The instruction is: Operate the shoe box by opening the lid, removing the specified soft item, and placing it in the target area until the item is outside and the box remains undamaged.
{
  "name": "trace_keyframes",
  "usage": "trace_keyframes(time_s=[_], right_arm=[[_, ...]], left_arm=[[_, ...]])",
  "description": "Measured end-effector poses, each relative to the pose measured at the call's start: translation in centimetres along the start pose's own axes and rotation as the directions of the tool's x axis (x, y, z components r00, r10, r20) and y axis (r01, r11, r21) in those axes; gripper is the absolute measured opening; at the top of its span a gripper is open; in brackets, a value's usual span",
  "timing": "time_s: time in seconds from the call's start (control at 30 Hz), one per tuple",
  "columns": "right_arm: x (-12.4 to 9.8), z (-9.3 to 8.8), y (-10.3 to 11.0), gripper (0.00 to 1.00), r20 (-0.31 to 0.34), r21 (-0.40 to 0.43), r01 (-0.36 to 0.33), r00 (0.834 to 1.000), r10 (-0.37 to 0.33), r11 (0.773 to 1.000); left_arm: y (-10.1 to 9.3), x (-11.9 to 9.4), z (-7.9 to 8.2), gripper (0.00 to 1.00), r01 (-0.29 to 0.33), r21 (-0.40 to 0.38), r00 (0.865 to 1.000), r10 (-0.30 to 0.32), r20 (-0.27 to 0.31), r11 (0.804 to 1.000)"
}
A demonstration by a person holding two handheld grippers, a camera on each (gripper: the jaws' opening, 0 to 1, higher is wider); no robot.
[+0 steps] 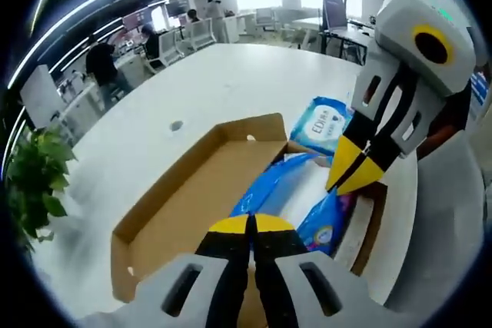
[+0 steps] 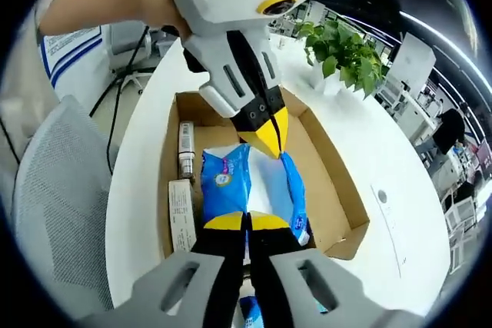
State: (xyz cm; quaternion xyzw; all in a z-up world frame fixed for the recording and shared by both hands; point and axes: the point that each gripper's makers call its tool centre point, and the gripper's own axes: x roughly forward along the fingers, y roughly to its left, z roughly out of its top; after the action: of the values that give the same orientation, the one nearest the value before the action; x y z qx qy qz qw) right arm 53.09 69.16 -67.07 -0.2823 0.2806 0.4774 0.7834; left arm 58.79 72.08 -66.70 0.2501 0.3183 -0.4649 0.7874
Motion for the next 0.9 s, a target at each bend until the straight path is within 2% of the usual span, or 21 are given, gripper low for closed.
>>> trace_keyframes(time_s=[0.23, 0.47, 0.7, 0.9], right_arm=[[-2.1, 1.0, -0.4, 0.0, 0.022, 0.005, 0.007, 1.0, -0.007, 1.0], [-4.1, 1.2, -0.5, 0.0, 0.027, -0.001, 0.005, 1.0, -0.005, 1.0], [-6.2, 0.7, -0.9, 0.0, 0.026, -0.002, 0.011, 1.0, -0.011, 1.0], [-7.9, -0.7, -1.4, 0.0, 0.011, 0.007, 0.028, 1.0, -0.028, 1.0]], left_arm=[[-0.4, -1.2, 1.7, 0.0, 0.007, 0.002, 1.0, -0.007, 0.007, 1.0], [-1.0, -2.1, 3.3, 0.0, 0.03, 0.017, 0.999, -0.03, 0.011, 0.999], [-2.2, -2.3, 5.3, 0.0, 0.058, 0.036, 0.998, -0.059, 0.022, 0.998], [-3.6, -1.6, 6.8, 0.0, 0.087, 0.041, 0.996, -0.088, 0.019, 0.995]])
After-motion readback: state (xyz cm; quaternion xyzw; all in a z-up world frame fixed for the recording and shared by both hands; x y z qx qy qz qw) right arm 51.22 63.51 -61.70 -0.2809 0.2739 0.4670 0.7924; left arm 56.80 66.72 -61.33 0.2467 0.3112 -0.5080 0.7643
